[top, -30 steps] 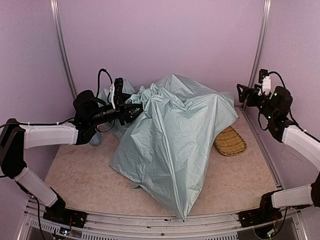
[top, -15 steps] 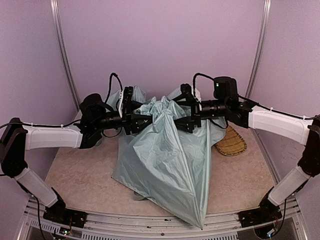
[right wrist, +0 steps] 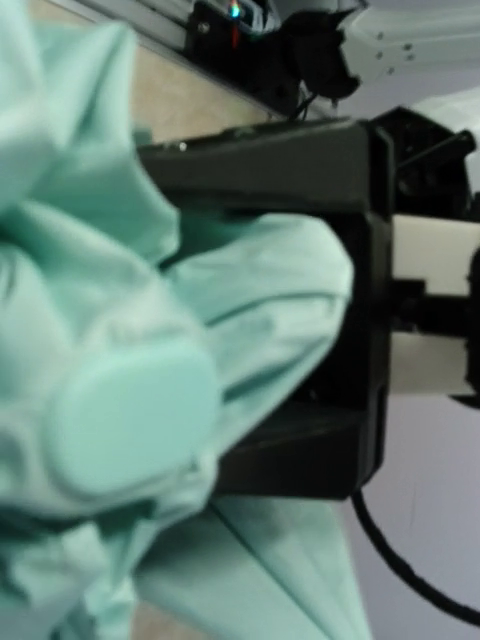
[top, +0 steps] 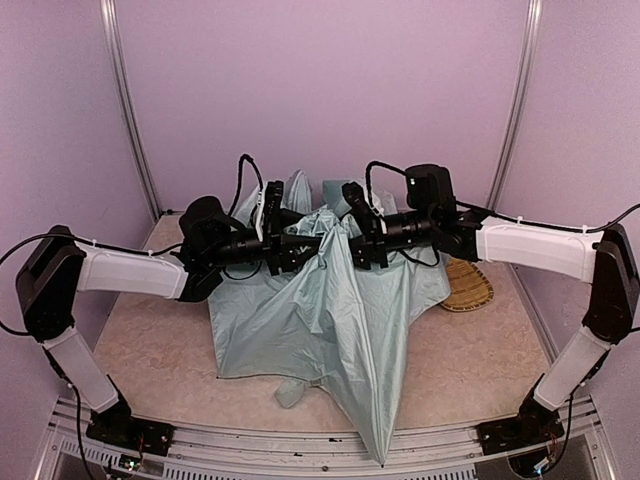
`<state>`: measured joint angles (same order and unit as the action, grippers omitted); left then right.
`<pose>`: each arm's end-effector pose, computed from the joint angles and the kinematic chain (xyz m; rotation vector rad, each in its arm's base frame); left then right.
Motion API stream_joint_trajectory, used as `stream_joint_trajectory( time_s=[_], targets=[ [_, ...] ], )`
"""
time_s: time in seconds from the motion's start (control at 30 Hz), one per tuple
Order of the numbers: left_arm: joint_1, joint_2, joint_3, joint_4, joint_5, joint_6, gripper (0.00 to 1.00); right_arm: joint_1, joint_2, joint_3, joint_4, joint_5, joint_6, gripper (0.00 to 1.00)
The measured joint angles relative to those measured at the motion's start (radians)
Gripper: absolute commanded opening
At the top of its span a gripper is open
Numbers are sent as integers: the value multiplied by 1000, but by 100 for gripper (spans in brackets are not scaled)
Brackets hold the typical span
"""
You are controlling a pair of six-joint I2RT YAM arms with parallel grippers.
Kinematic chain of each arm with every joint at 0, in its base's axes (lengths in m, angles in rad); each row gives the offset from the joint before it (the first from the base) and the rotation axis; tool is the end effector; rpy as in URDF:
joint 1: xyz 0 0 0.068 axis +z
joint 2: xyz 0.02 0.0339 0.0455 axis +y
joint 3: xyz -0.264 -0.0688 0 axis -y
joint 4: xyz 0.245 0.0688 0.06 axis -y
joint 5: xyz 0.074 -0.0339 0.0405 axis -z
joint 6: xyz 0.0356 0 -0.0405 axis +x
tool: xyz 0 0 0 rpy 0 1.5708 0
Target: Put away the umbrella
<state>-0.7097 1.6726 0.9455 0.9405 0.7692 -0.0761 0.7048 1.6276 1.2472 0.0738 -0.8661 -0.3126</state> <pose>0.2623 -0.2580 0.2792 1.0740 1.0815 -1.1561 0.2698 0.2651 0.3125 -1.4109 1.2771 1.0746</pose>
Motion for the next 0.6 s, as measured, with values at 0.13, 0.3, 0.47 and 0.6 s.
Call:
stream_joint_trajectory(
  time_s=[0.13, 0.3, 0.47, 0.6],
  targets=[
    [-1, 22, 20, 3, -41, -7, 31, -7, -5, -17, 16, 30, 1, 37],
    [2, 43, 53, -28, -103, -20, 59, -41, -31, -98, 90, 75, 34, 25],
    [34, 43, 55, -105, -163, -9, 83, -86, -37, -187, 138, 92, 77, 21],
    [42, 31, 54, -194, -215, 53, 99, -120, -37, -237, 194, 89, 124, 19]
  ],
)
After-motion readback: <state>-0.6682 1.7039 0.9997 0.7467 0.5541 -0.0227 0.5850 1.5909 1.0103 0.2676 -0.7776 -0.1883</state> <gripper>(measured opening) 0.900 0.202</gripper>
